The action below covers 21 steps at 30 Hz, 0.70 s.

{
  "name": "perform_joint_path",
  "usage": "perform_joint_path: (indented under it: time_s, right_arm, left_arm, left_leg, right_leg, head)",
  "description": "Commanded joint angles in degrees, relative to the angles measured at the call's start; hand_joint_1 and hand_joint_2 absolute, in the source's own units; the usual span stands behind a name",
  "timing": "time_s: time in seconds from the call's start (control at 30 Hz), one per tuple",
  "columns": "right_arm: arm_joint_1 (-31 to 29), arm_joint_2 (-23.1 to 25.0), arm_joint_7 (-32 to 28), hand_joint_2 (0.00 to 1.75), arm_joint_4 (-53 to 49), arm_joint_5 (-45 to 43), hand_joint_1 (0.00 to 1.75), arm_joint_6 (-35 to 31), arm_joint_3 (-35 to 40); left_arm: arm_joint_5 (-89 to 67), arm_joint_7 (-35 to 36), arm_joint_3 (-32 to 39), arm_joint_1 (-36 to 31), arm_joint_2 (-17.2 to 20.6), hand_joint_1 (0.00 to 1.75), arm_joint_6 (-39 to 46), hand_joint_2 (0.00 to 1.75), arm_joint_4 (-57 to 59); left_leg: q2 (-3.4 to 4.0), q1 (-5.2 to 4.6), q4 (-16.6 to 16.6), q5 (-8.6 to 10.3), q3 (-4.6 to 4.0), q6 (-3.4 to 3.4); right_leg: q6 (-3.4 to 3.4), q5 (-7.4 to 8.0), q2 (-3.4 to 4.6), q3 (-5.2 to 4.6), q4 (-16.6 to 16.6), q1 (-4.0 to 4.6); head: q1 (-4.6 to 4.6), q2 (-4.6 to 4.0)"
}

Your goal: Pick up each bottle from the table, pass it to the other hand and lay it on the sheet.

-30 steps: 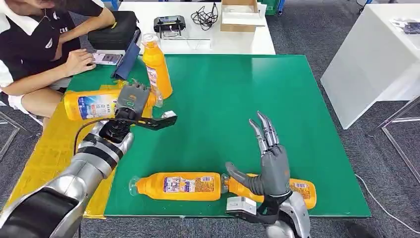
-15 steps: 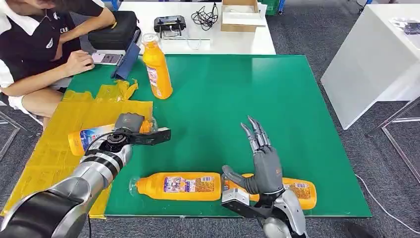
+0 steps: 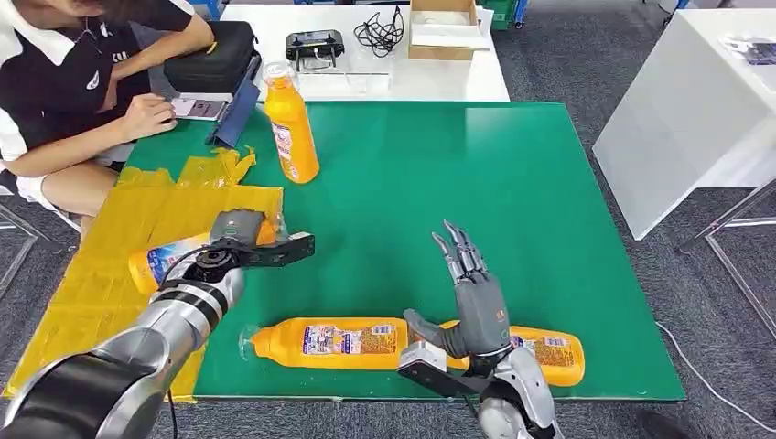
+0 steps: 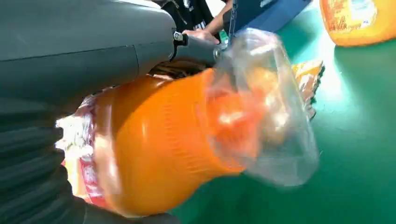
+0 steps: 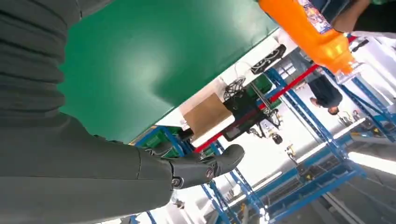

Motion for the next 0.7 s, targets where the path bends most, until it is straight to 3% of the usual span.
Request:
perform_joint_path:
  time_s: [0.03,0.43,0.53,0.57,0.7]
  right_arm:
    - [-4.3,0.3,0.7,1.75,7.8,-0.1,0.0,0.7,2.2]
    - [-4.2,0.5,1.3,1.75,9.2,0.4,0.0,-0.2,1.6]
    - [-3.8,0.5,1.4,1.75,9.1,0.2,0.0,-0.6,1.3]
    - [-3.2,0.6,1.4,1.75,9.2,0.0,0.0,-0.9,1.3]
    - [-3.1,0.6,1.3,1.75,9.2,-0.1,0.0,-1.1,1.3]
  left_arm:
    - [0.7,0.0,2.4,-0.4,-1.0,0.0,4.3,1.75,2.8]
    - [0.8,-1.7,3.4,1.8,-0.7,0.0,11.5,1.75,0.1]
    - [6.9,-9.3,7.2,4.1,-1.8,0.0,19.0,1.75,-4.3]
    - [12.7,-15.0,10.0,6.0,-2.8,0.0,21.5,1.75,-7.9]
    - [12.8,-14.9,9.7,6.6,-2.8,0.0,20.9,1.75,-9.2]
  left_leg:
    - [0.13,0.03,0.0,-0.06,0.2,-0.05]
    - [0.11,0.03,0.0,-0.05,0.18,-0.06]
    - [0.07,0.04,0.0,-0.04,0.14,-0.05]
    - [0.04,0.01,0.0,-0.02,0.09,-0.04]
    - [0.01,0.05,0.0,-0.1,0.26,-0.06]
  right_leg:
    - [-0.03,-0.01,0.15,0.18,-0.1,0.02]
    - [-0.04,-0.01,0.14,0.16,-0.1,0.02]
    - [-0.03,-0.01,0.1,0.13,-0.1,0.03]
    - [-0.02,-0.01,0.06,0.07,-0.1,0.0]
    - [-0.03,-0.08,0.05,0.27,-0.1,0.03]
  head:
    - [0.0,0.0]
    - [0.0,0.0]
    - [0.0,0.0]
    - [0.0,0.0]
    - [0.0,0.0]
